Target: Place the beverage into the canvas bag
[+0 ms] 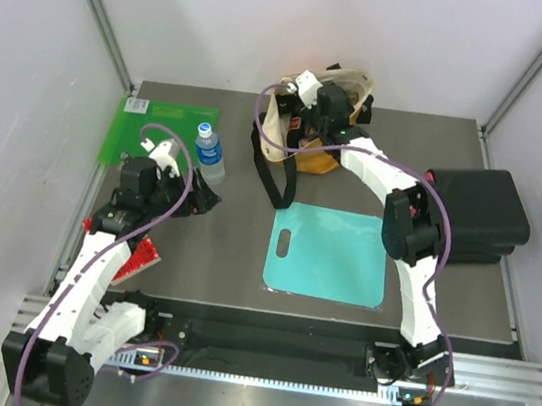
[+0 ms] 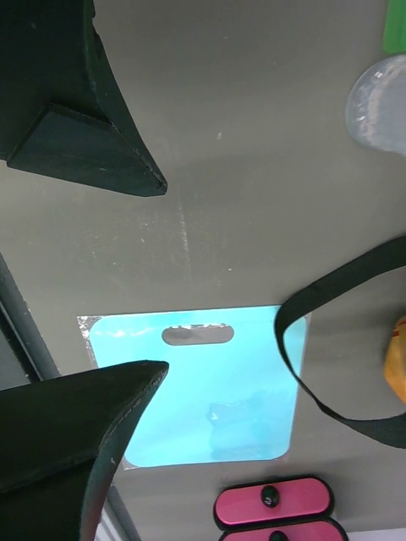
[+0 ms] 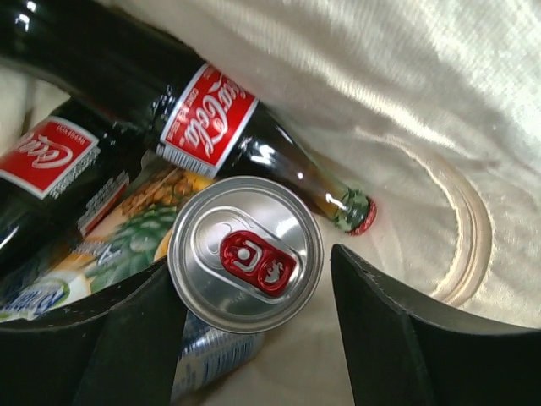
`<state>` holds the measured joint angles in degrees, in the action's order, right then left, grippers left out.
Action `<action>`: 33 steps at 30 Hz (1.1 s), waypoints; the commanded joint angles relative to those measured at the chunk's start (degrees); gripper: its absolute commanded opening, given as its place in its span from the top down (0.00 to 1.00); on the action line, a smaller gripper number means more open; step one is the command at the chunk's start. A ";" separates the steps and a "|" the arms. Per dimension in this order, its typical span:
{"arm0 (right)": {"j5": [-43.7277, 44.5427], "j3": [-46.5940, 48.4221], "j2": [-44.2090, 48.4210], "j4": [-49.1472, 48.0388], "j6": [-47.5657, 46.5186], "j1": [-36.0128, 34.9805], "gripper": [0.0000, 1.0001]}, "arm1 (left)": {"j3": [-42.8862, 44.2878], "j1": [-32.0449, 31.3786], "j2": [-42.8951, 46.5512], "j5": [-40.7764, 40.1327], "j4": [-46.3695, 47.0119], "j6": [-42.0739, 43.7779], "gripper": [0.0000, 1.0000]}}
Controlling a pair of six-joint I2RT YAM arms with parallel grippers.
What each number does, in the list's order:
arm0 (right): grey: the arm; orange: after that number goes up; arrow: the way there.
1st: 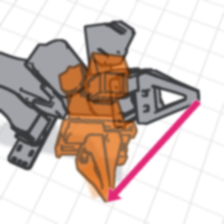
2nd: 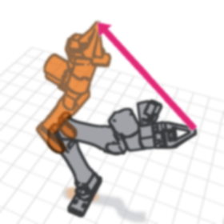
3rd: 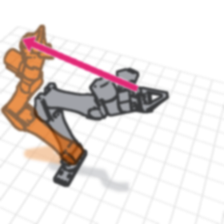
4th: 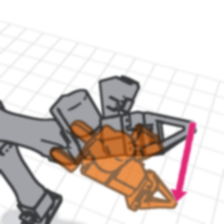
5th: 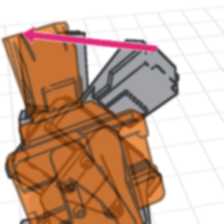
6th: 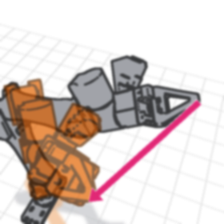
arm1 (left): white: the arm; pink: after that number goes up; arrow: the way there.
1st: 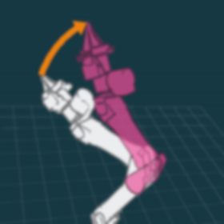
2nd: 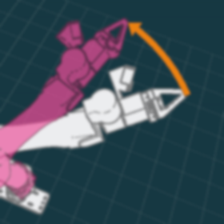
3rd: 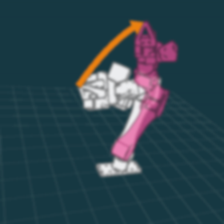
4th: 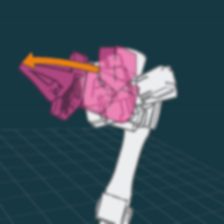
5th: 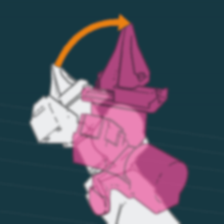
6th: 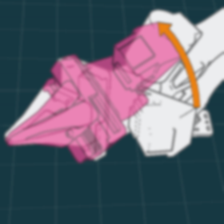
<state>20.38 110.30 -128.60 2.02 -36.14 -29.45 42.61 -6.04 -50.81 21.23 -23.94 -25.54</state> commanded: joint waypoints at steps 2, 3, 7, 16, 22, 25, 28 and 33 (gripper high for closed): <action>1.60 -0.43 8.09 1.84 2.30 -0.17 0.31 | 0.19 -0.20 3.87 -2.95 1.09 0.58 0.17; 1.24 -0.52 8.62 2.02 2.91 -0.17 0.30 | 0.19 -0.20 3.61 -3.47 1.27 0.49 0.16; 0.98 -0.61 10.03 4.13 4.41 -1.04 0.25 | 2.30 -0.11 1.59 -3.74 -0.49 1.10 0.17; -2.01 -1.49 16.70 11.95 9.51 -2.98 0.22 | 0.98 -0.11 7.30 -8.56 1.18 0.49 0.14; -1.84 -0.96 22.15 19.22 18.19 -4.21 0.23 | 3.26 -0.11 7.30 -12.54 -2.16 -2.58 0.13; -2.80 -3.15 26.72 23.80 27.24 -5.43 0.24 | 5.28 -0.11 6.78 -11.83 -2.95 -4.34 0.15; -7.52 -11.75 34.62 22.52 37.78 -6.67 0.25 | 8.88 -0.11 6.25 -13.75 -4.44 -3.99 0.15; -18.44 -33.46 51.47 15.22 48.17 -9.83 0.25 | 12.93 -0.11 4.76 -19.12 -5.41 -3.29 0.16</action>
<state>10.85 87.64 -88.75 21.80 -0.23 -36.25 50.85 -6.04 -45.17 6.70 -29.10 -28.67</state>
